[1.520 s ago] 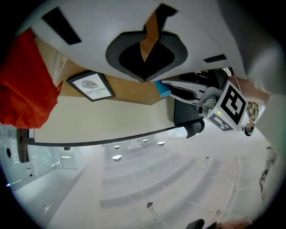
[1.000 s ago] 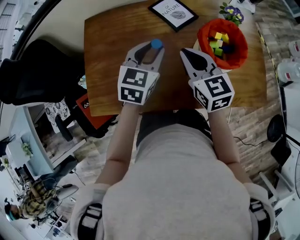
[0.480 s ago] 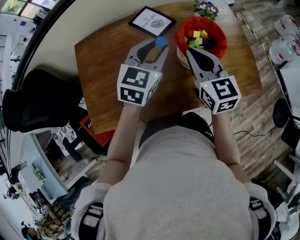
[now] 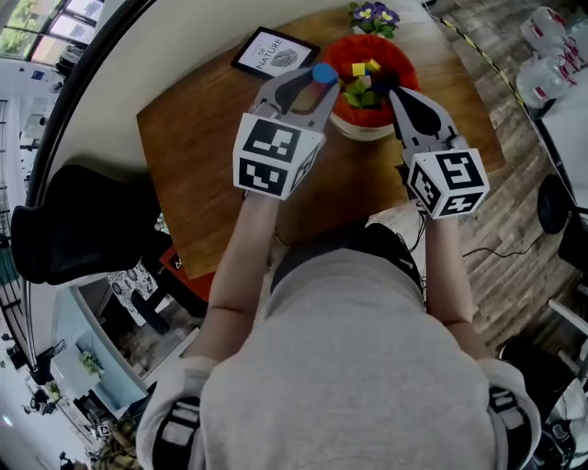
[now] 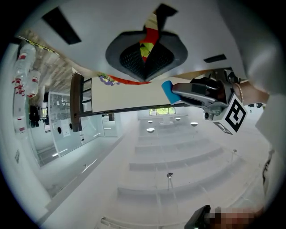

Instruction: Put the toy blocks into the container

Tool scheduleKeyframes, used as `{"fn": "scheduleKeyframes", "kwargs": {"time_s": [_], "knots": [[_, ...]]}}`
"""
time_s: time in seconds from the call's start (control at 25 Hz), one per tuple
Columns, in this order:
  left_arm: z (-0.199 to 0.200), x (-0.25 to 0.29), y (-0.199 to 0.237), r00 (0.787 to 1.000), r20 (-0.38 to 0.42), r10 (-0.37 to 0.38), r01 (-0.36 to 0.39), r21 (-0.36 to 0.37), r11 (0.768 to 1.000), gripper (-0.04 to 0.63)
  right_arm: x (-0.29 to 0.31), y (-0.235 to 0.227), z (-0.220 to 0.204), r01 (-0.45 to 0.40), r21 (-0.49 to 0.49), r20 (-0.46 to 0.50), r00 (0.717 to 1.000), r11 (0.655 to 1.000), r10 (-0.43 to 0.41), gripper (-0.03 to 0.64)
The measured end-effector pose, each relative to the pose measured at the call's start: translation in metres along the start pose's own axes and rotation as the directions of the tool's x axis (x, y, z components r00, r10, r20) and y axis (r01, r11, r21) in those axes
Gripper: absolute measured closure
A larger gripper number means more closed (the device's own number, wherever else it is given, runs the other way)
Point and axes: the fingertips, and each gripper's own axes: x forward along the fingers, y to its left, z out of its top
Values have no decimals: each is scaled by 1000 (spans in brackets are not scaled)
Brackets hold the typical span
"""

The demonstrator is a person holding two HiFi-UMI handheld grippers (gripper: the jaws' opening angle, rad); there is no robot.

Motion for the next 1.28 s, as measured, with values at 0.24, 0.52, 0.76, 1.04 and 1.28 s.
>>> {"fn": "scheduleKeyframes", "kwargs": {"time_s": [0.24, 0.52, 0.76, 1.04, 1.28], "knots": [[8, 26, -19, 998, -12, -58, 58, 10, 998, 454, -13, -21, -7, 52, 24, -10, 999, 998, -52, 606], [7, 53, -37, 993, -48, -112, 113, 16, 994, 454, -26, -38, -18, 97, 63, -18, 995, 993, -96, 606], [8, 63, -44, 989, -59, -135, 137, 31, 990, 454, -29, -42, -26, 121, 83, -20, 993, 989, -120, 606], [2, 69, -43, 987, -69, -144, 147, 31, 989, 453, -25, -45, -30, 123, 77, -31, 992, 989, -121, 606], [-2, 76, -39, 988, -87, -131, 135, 44, 990, 453, -17, -49, -34, 117, 81, -46, 992, 990, -113, 606]]}}
